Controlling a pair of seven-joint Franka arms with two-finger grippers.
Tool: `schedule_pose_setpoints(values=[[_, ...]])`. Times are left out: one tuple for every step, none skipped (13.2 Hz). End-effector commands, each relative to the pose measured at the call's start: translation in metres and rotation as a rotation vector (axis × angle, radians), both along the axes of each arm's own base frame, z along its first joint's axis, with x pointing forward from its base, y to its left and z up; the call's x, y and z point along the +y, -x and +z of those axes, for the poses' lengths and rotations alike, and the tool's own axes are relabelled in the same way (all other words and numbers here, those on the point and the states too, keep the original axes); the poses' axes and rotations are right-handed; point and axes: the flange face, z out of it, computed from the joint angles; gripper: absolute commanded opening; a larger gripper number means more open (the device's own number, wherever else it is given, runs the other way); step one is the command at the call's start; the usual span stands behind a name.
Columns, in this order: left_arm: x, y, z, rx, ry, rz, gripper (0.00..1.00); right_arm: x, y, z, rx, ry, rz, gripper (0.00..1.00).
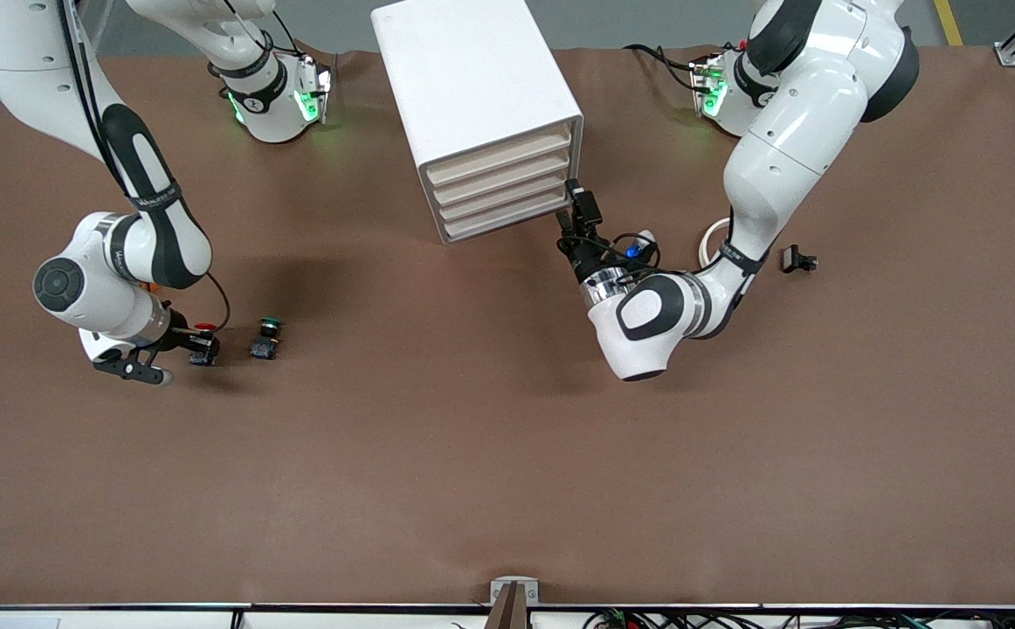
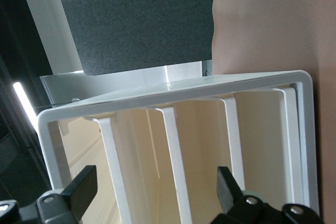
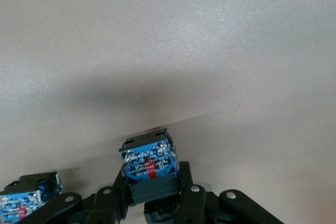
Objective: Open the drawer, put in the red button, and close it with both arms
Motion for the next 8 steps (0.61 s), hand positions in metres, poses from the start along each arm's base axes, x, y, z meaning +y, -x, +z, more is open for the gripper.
schedule_pose_setpoints(values=[[-0.011,-0.002,-0.002,0.028,-0.022,-0.002,1.00,0.000,-0.002,0.010,-0.006,-0.009,-0.012,0.00],[-0.012,-0.003,-0.006,0.035,-0.030,0.001,1.00,0.001,-0.004,0.011,-0.010,-0.009,-0.010,0.00],[-0.014,-0.004,-0.008,0.041,-0.035,0.005,1.00,0.001,-0.005,0.012,-0.012,-0.009,-0.011,0.00],[-0.018,-0.003,-0.007,0.042,-0.029,0.005,1.00,0.001,-0.006,0.013,-0.015,-0.009,-0.011,0.00],[-0.019,-0.002,-0.006,0.044,-0.025,0.005,1.00,0.002,-0.005,0.014,-0.013,-0.010,-0.011,0.00],[-0.021,-0.002,-0.005,0.050,-0.020,0.013,0.90,0.002,-0.006,0.015,-0.001,-0.013,-0.014,0.00],[-0.024,-0.001,-0.004,0.055,-0.015,0.014,0.82,0.002,-0.011,0.021,0.018,-0.017,-0.028,0.00],[-0.025,0.001,-0.004,0.058,-0.017,0.012,0.78,0.003,-0.015,0.027,0.050,-0.022,-0.045,0.00]])
